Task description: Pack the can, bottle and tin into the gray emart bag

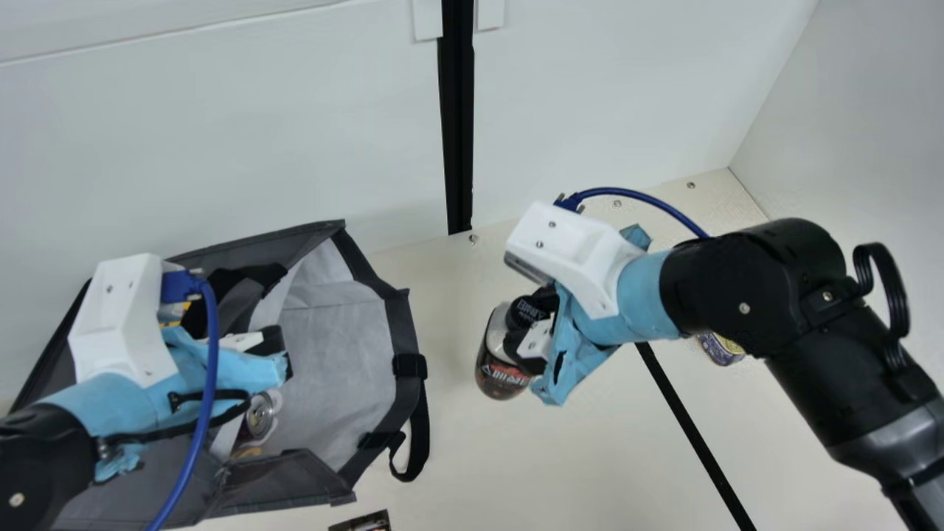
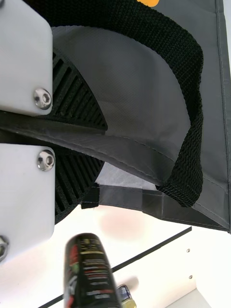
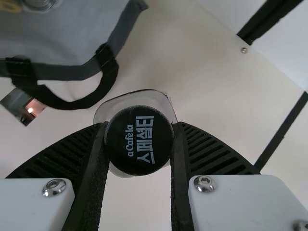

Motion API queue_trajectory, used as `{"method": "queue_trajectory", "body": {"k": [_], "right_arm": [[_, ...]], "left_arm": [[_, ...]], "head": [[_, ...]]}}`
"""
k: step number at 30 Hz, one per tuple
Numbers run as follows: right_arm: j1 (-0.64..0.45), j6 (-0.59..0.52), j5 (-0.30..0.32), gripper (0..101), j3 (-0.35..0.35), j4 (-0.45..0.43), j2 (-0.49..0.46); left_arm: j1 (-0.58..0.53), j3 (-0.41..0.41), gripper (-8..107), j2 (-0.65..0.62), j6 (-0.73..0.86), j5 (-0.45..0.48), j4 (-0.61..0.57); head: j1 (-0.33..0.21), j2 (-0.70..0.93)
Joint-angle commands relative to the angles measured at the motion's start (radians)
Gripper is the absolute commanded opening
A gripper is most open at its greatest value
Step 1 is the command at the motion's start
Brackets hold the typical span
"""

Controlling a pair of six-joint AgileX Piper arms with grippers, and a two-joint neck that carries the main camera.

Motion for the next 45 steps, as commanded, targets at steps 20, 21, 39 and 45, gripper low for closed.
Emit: {"method": "queue_trajectory", "body": {"k": [20, 21, 39, 45], "right_arm": [[0.072, -0.028, -0.026, 0, 0.044, 0.105, -0.055], [0.071, -0.034, -0.035, 0, 0.047, 0.116, -0.057], [0.047, -0.177, -0.221, 0, 0.123, 0.337, -0.082], [0.053, -0.232, -0.28, 0, 0.152, 0.412, -0.081]], "left_arm": [[0.0, 0.0, 10, 0.0, 0.0, 0.0, 0.0], [0.0, 0.0, 10, 0.0, 0.0, 0.0, 0.0], [0.0, 0.0, 10, 0.0, 0.0, 0.0, 0.0], [0.0, 0.0, 10, 0.0, 0.0, 0.0, 0.0]], "head": [[-0.023, -0.001], [-0.023, -0.001], [-0.023, -0.001], [-0.023, -0.001]]}}
